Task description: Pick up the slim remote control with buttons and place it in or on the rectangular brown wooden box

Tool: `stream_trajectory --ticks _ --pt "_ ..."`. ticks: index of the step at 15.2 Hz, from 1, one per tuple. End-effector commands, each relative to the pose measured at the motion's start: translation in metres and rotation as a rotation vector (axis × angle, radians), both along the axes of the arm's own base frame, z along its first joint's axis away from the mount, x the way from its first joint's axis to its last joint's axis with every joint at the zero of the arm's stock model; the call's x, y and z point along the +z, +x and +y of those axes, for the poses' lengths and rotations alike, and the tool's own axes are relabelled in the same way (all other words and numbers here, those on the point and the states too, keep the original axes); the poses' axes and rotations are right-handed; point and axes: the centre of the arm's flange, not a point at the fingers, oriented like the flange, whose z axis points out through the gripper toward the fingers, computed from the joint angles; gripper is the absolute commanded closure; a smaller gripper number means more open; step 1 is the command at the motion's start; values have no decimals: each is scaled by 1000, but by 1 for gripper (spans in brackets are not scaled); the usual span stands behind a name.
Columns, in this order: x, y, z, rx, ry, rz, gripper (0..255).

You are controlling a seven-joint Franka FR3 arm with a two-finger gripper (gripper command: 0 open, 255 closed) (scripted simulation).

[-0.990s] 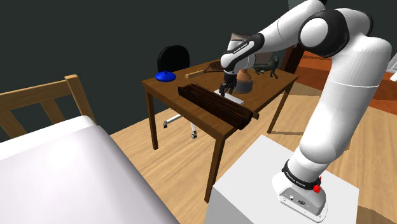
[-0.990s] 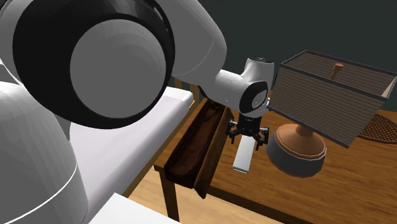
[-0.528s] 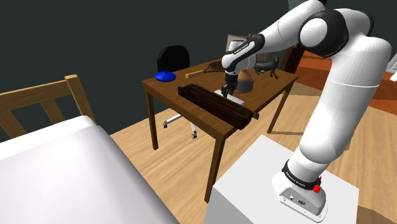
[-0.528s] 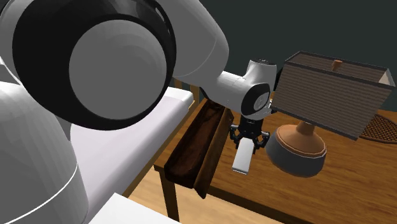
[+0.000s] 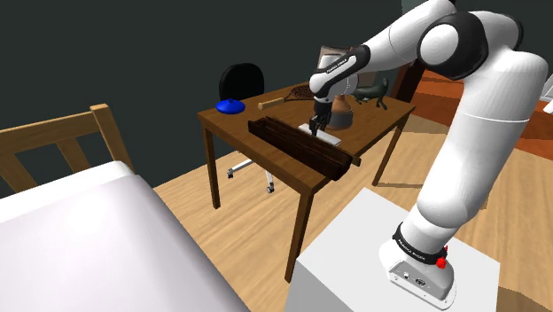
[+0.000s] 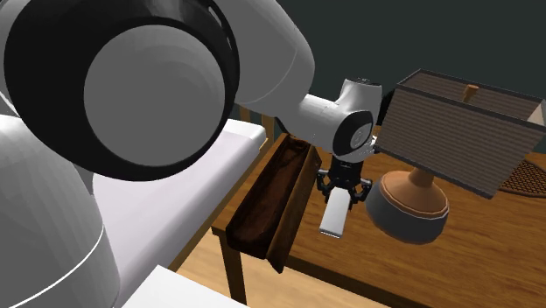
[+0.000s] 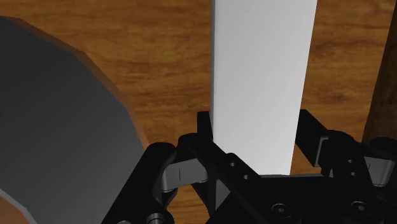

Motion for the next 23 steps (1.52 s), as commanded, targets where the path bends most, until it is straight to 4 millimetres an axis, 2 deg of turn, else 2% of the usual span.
stream_trajectory --ticks 1,23 --pt "12 -1 0 0 -1 -2 255" --pt "128 -1 0 0 -1 -2 255"
